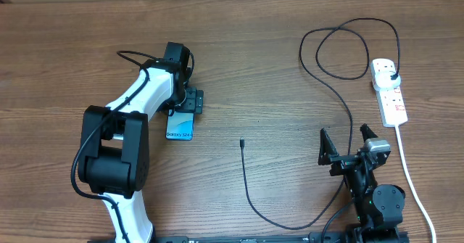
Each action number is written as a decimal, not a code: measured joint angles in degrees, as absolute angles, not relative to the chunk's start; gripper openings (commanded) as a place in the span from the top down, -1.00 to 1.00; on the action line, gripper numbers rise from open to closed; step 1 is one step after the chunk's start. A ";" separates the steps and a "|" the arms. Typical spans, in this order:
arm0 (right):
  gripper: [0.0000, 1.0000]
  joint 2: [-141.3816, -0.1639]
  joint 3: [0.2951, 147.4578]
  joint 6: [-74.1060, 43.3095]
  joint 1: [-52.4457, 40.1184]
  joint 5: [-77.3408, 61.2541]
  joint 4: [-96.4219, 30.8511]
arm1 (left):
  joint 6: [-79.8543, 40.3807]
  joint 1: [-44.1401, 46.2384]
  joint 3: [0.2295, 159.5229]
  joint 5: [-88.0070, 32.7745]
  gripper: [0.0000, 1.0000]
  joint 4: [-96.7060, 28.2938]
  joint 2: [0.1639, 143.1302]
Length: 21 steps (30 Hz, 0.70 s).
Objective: Plug charger to phone and switch on socket
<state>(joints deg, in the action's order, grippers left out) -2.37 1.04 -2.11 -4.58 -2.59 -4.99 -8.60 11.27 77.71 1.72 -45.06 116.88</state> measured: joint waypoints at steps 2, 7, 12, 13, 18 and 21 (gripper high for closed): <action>-1.00 -2.37 1.04 -2.11 -4.58 -2.61 -5.02 | -8.34 11.27 77.71 1.63 -0.89 -45.21 116.88; -1.00 -2.37 1.04 -2.11 -4.60 -2.59 -5.02 | -7.05 11.27 77.71 1.48 -0.93 -46.30 116.88; -1.00 -2.37 1.04 -2.09 -4.60 -2.59 -4.99 | -6.15 11.27 77.38 1.34 -0.89 -46.87 116.68; -1.00 -2.37 1.04 -2.13 -4.60 -2.59 -4.99 | -5.98 11.27 77.21 1.34 -0.87 -46.81 116.60; -1.00 -2.37 1.04 -2.11 -4.60 -2.59 -4.97 | -5.74 11.27 76.69 1.32 -0.79 -46.61 116.29; -1.00 -2.37 1.04 -2.11 -4.60 -2.61 -4.99 | -5.72 11.27 76.58 1.32 -0.80 -46.50 116.22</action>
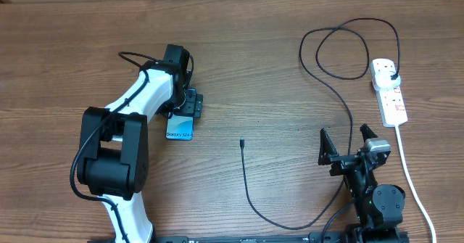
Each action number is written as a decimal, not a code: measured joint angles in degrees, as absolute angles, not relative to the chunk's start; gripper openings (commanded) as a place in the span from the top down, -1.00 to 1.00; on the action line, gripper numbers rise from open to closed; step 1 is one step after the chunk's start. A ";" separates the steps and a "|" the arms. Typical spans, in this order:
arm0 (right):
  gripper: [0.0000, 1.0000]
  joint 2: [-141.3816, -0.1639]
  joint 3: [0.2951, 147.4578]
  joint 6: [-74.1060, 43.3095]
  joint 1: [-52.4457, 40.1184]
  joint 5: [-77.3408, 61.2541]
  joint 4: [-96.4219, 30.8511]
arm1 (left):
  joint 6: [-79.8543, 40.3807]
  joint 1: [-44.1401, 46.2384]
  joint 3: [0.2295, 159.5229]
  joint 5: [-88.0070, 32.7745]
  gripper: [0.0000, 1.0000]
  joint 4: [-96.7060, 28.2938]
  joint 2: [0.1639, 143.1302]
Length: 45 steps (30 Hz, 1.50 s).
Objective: Plug charger to phone and switch on socket
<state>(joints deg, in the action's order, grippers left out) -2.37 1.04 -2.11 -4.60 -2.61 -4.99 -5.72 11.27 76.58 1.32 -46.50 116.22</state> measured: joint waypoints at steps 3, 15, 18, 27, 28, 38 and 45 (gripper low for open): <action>-1.00 -2.37 1.04 -2.09 -4.60 -2.59 -4.99 | -5.72 11.27 76.58 1.32 -0.80 -46.50 116.22; -1.00 -2.37 1.04 -2.11 -4.60 -2.59 -4.97 | -5.63 11.27 76.55 1.30 -1.00 -46.46 116.22; -1.00 -2.37 1.04 -2.11 -4.60 -2.59 -4.99 | -5.74 11.27 76.47 1.30 -1.00 -46.46 116.14; -1.00 -2.37 1.04 -2.13 -4.60 -2.57 -5.02 | -6.61 11.27 76.42 1.32 -0.73 -46.22 116.07; -1.00 -2.37 1.04 -2.11 -4.60 -2.59 -4.99 | -6.70 11.27 76.42 1.32 -0.72 -46.22 116.07; -1.00 -2.37 1.04 -2.11 -4.60 -2.57 -4.99 | -7.42 11.27 76.40 1.34 -0.99 -46.26 116.07; -0.99 -2.37 1.04 -2.09 -4.60 -2.57 -4.99 | -7.53 11.27 76.42 1.32 -0.67 -46.89 116.07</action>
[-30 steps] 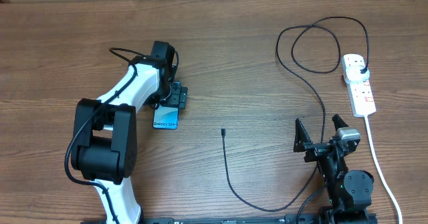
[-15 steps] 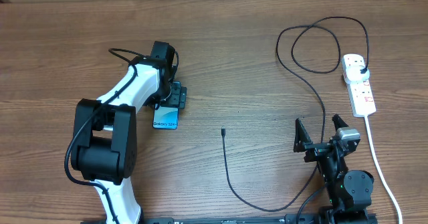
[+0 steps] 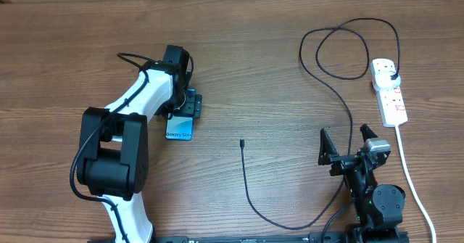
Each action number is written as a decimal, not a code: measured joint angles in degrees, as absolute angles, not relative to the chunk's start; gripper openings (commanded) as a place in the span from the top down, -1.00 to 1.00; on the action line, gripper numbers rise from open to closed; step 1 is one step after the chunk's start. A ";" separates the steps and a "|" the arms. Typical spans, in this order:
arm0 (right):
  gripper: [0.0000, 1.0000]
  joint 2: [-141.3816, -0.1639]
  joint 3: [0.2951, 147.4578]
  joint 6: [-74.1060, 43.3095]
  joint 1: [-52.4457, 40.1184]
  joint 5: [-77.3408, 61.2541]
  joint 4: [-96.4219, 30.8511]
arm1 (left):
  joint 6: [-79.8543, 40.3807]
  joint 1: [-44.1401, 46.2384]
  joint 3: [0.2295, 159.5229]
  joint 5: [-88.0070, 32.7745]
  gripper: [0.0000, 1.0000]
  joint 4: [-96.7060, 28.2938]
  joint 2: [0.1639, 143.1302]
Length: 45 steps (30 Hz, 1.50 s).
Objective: Plug charger to phone and switch on socket
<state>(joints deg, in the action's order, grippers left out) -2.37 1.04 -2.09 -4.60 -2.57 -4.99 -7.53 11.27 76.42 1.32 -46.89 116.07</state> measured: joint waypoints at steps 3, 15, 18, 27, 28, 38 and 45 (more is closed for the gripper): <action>-1.00 -2.37 1.04 -2.09 -4.60 -2.59 -5.02 | -7.53 11.27 76.42 1.34 -0.62 -46.92 116.07; -1.00 -2.37 1.04 -2.11 -4.60 -2.59 -4.99 | -8.67 11.27 76.09 1.50 -0.63 -46.68 115.66; -1.00 -2.37 1.04 -2.15 -4.60 -2.59 -4.99 | -8.73 11.27 76.05 1.52 -0.64 -46.48 115.66; -1.00 -2.37 1.04 -2.13 -4.60 -2.61 -4.99 | -8.86 11.27 75.92 1.50 -0.68 -46.26 115.59; -1.00 -2.37 1.04 -2.13 -4.60 -2.59 -5.02 | -8.86 11.27 75.92 1.48 -0.68 -46.26 115.59; -1.00 -2.57 1.04 -2.63 -4.60 -5.67 -0.71 | -8.86 11.27 75.88 1.43 -0.68 -46.19 115.59; -1.00 -3.42 4.36 -4.93 -4.60 -9.67 -9.80 | -8.86 11.27 75.83 1.45 -0.68 -46.28 115.50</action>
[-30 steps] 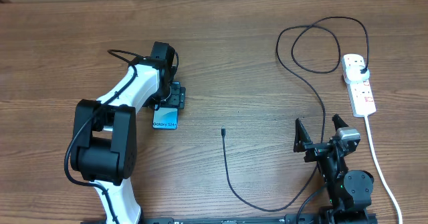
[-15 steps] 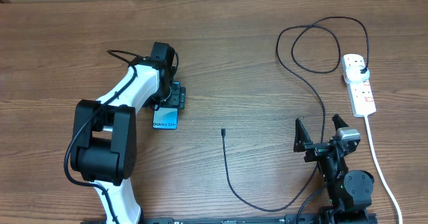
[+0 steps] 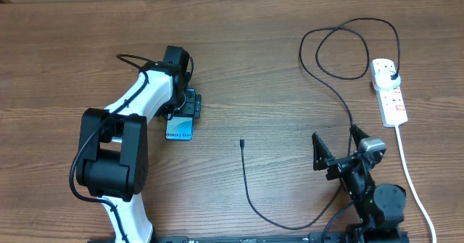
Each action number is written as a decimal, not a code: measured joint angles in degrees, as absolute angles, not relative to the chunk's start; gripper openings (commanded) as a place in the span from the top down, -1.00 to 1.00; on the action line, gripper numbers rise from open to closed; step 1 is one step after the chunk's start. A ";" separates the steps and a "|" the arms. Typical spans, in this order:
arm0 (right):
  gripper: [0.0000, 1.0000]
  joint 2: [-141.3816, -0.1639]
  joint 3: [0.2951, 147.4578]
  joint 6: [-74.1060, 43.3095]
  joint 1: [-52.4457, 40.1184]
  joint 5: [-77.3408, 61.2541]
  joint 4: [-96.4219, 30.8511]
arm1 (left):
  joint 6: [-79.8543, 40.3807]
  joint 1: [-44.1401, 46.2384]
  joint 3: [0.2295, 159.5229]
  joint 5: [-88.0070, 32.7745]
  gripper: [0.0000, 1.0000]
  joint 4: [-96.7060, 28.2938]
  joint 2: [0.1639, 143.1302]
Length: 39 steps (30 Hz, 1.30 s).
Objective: Plug charger to phone and switch on socket
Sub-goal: 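Move the right gripper forward toward the phone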
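A blue phone point(image 3: 180, 130) lies screen up on the wooden table, left of centre. My left gripper point(image 3: 185, 106) is down on the phone's far end, its black fingers closed in against the phone. The black charger cable point(image 3: 249, 188) curves across the table. Its free tip point(image 3: 241, 143) lies bare right of the phone. The cable's other end is plugged into the white power strip point(image 3: 391, 98) at the far right. My right gripper point(image 3: 337, 144) stands open near the front right, holding nothing, well to the right of the cable tip.
The cable makes a wide loop point(image 3: 348, 51) at the back right. The strip's white lead point(image 3: 409, 174) runs toward the front edge beside my right arm's base. The left arm's white links point(image 3: 134, 98) reach diagonally over the table's left side.
My right gripper has shifted a little left and turned, still open. The left gripper's fingers look slightly narrower on the phone. Phone and cable have not moved.
My left gripper stood over the phone's far end with its fingers wider apart. At each later moment the fingers were closer together around the phone, which stayed in place. The right gripper rested open until its small shift now.
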<state>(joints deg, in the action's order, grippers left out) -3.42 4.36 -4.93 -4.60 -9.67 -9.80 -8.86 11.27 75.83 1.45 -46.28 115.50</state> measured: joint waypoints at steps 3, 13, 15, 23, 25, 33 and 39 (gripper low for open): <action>-1.00 -6.26 14.06 -5.19 -4.58 -8.38 -16.14 | -8.88 11.27 75.83 1.45 -0.68 -46.33 115.50; -1.00 -29.74 62.00 -3.20 -4.60 -8.10 -48.71 | -9.04 11.27 75.83 1.43 -0.71 -46.50 115.50; -1.00 -36.84 71.18 -2.42 -4.60 -8.10 -58.46 | -9.06 11.27 75.83 1.39 -0.71 -46.52 115.50; -1.00 -56.82 84.97 -2.85 -4.60 -12.67 -73.78 | -9.06 11.27 75.83 1.32 -0.72 -47.92 115.50; -0.87 -60.49 84.97 -3.25 -4.60 -15.22 -75.00 | -9.08 11.27 75.83 1.30 -0.72 -48.31 115.50; -0.82 -70.08 84.97 -4.14 -4.60 -18.09 -78.65 | -9.06 11.27 75.83 1.17 -0.72 -48.47 115.50; -1.00 -75.92 84.97 -4.54 -4.60 -18.52 -78.76 | -9.06 11.27 75.83 1.17 -0.72 -48.51 115.50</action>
<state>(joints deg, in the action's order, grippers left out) -75.92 84.97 -4.54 -4.60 -18.52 -78.76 -9.06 11.27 75.83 1.17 -48.51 115.50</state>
